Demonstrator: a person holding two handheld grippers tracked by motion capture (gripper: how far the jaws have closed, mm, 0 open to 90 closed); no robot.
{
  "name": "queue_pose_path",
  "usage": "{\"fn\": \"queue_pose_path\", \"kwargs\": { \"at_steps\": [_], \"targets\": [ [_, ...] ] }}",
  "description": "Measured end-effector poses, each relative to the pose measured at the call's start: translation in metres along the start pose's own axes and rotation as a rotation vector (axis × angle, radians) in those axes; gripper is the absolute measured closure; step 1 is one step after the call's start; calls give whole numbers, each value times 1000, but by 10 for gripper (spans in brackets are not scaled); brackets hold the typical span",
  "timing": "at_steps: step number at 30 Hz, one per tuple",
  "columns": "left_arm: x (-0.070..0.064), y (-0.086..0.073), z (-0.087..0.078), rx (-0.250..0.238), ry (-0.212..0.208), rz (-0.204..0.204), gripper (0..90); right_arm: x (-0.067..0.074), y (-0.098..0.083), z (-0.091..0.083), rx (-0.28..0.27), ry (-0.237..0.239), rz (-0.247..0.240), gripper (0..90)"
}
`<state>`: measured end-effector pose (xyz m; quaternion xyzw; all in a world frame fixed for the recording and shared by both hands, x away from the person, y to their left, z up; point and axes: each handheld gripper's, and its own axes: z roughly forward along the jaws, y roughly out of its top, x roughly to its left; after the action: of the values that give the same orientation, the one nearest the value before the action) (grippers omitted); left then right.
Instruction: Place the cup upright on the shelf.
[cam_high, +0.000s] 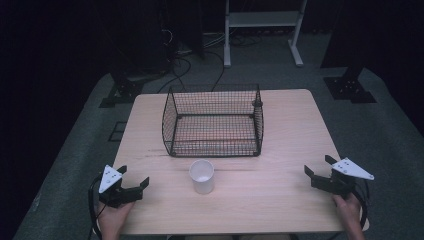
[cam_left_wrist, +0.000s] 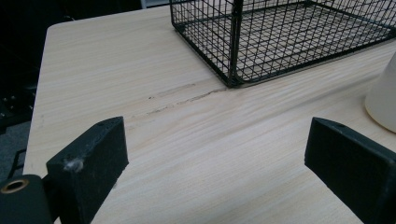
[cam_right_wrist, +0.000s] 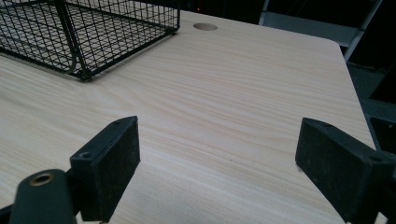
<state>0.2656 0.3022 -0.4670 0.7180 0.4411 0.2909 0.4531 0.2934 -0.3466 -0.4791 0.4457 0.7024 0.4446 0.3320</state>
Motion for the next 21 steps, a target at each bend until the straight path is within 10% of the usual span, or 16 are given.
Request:
{"fn": "queue_pose_path", "kwargs": {
  "at_steps": [21],
  "targets": [
    [-12, 13, 0, -3, -58, 60, 40, 2, 1, 1, 12, -3, -17, 131]
  ]
}}
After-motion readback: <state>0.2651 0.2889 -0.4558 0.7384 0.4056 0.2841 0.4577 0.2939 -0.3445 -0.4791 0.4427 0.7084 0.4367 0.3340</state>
